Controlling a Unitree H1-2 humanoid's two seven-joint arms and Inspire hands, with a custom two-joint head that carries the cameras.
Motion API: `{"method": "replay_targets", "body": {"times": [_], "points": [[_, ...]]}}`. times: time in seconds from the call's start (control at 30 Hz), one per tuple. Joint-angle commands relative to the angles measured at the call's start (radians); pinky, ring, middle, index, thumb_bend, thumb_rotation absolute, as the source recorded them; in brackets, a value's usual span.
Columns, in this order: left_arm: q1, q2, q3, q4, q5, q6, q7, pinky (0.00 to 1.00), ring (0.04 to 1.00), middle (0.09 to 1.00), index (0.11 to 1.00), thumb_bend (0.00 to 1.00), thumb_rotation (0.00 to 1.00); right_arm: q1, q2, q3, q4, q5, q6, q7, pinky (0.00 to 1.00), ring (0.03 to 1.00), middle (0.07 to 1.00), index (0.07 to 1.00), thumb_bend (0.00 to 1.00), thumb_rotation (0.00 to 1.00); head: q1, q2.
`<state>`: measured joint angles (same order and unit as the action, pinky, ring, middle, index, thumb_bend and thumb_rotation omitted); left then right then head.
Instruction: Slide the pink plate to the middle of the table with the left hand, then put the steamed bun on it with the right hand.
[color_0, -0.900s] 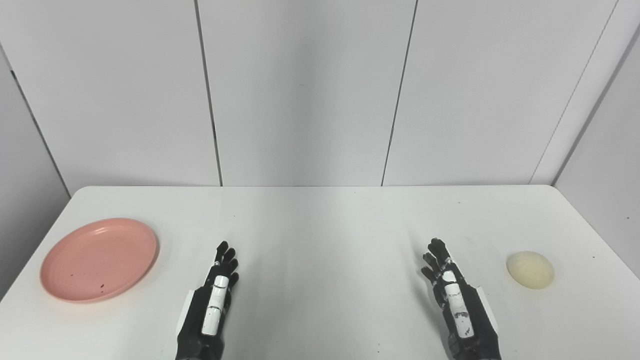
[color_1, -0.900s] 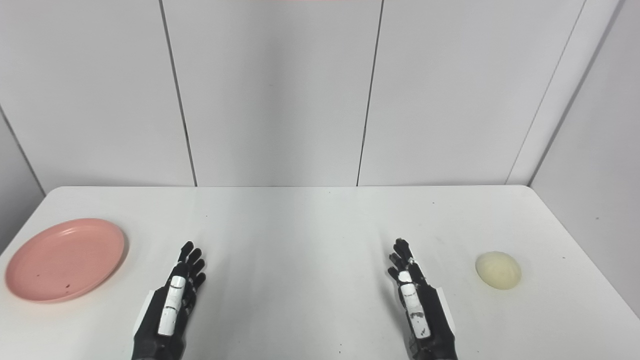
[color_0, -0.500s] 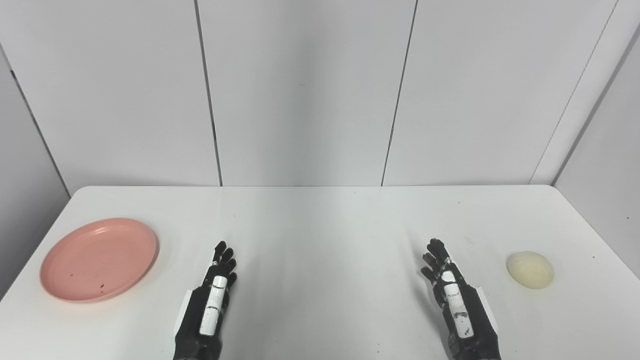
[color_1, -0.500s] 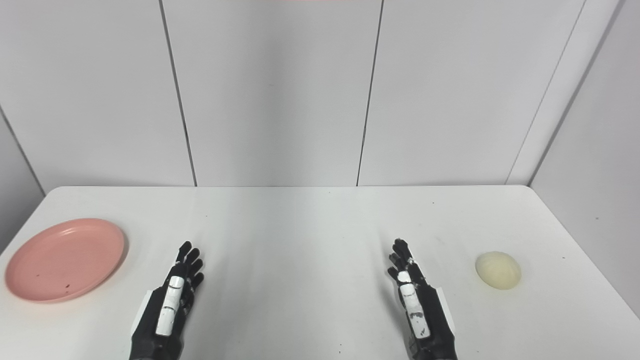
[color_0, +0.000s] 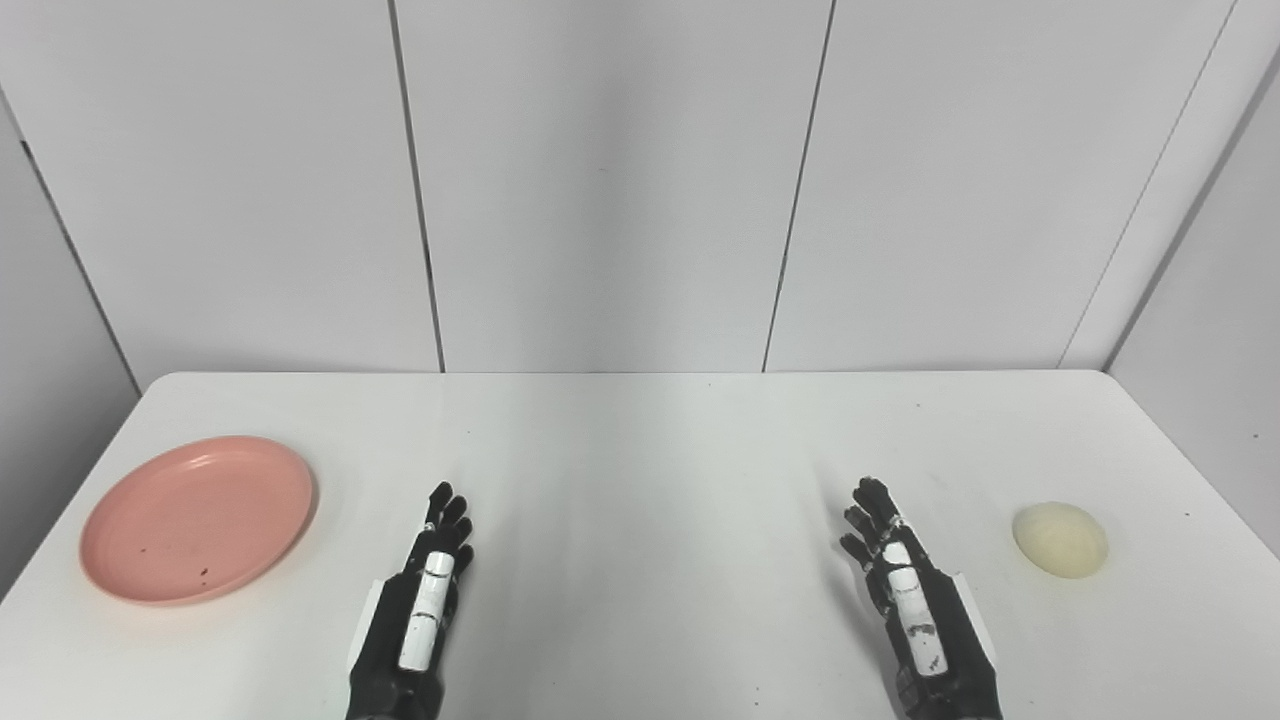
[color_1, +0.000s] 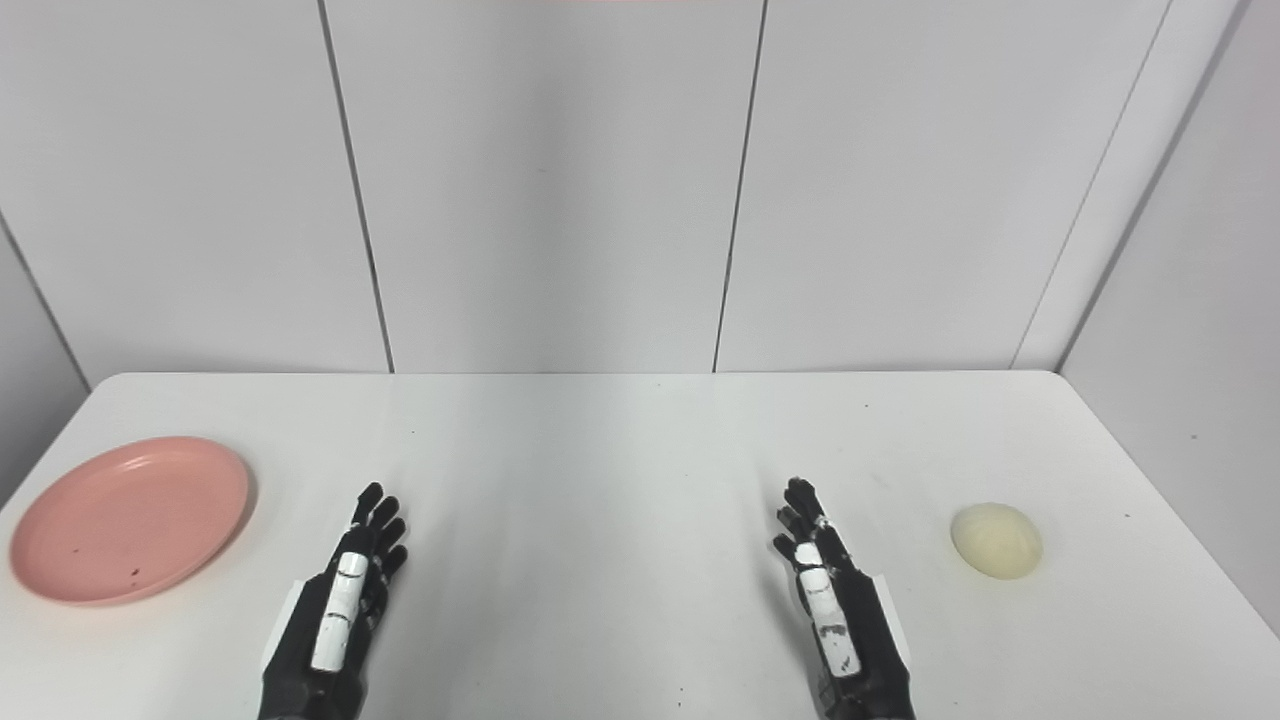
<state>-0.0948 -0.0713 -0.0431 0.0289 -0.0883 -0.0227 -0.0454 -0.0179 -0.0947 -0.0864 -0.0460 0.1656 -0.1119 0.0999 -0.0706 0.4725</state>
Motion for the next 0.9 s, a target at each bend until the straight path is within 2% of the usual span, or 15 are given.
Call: {"method": "replay_targets", "body": {"times": [0.0,0.87], "points": [[-0.011,0.001,-0.002,0.001,0.003,-0.011,-0.005,1.00,1.000,1.000,1.000,0.70,0.90,0.030,0.010,0.005,0.049,0.000,-0.025,0.003,0.95,0.958,0.959,0.936,0.79,0.89,0.000,0.001],[-0.010,0.007,-0.001,0.001,-0.003,-0.008,-0.011,1.00,1.000,1.000,1.000,0.69,0.90,0.033,0.008,0.011,0.051,-0.018,-0.035,0.007,0.95,0.954,0.956,0.930,0.78,0.89,-0.009,0.002]]}}
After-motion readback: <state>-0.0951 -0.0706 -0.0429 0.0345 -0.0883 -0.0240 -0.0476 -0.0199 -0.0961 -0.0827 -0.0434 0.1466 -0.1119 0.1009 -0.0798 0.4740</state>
